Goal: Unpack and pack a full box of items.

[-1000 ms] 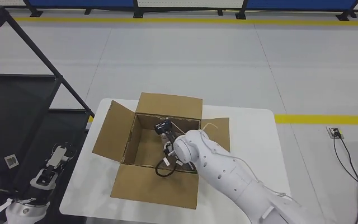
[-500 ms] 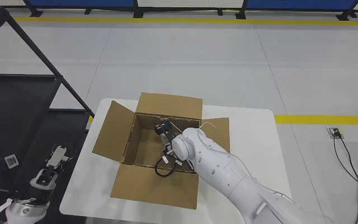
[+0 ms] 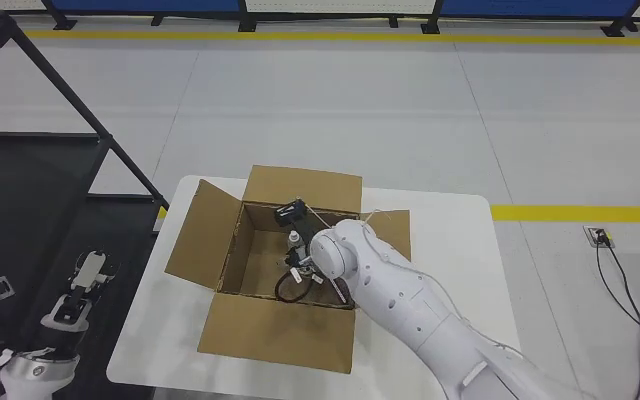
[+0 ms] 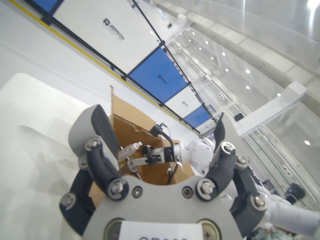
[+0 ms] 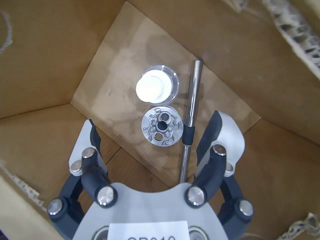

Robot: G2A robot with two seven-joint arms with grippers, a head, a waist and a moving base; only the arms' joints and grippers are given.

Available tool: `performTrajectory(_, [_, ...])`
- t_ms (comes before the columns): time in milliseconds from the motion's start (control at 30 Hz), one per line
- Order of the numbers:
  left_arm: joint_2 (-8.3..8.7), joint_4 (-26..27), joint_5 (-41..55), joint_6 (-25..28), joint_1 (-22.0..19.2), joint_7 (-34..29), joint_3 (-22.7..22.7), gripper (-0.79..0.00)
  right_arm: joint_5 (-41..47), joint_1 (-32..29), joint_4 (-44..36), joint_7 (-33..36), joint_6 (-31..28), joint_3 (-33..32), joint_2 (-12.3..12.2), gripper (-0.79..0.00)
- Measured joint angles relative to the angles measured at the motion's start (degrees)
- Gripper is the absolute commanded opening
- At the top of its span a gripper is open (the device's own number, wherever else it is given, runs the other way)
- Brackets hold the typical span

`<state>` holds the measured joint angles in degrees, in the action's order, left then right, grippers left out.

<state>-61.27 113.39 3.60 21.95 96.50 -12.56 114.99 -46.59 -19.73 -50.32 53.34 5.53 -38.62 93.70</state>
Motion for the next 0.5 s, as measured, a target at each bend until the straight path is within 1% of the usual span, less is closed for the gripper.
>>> performTrajectory(67, [0.04, -0.7, -1.0, -1.4, -0.7, -0.1, 0.4, 0.000, -1.6, -2.0, -4.8, 1.3, 0.1, -2.1, -1.4, 0.000])
performTrajectory(167, [0.23, -2.3, -2.7, -2.3, -2.4, -2.1, 0.0, 0.000, -5.0, -6.8, -15.3, 4.1, -0.1, -6.7, -4.2, 0.000])
performTrajectory(300, [0.63, -5.6, -3.9, -3.2, -6.5, -6.8, -2.6, 0.000, -6.6, -15.4, -31.4, 9.3, -3.2, -15.5, -7.8, 0.000])
performTrajectory(400, [0.79, -8.1, -5.2, -3.8, -9.7, -8.9, -5.0, 0.000, -6.8, -21.2, -41.3, 12.1, -5.2, -21.7, -9.7, 0.000])
performTrajectory(500, [0.85, -10.1, -6.1, -4.0, -12.1, -10.5, -7.5, 0.000, -6.8, -25.9, -48.7, 12.3, -5.7, -27.7, -10.9, 0.000])
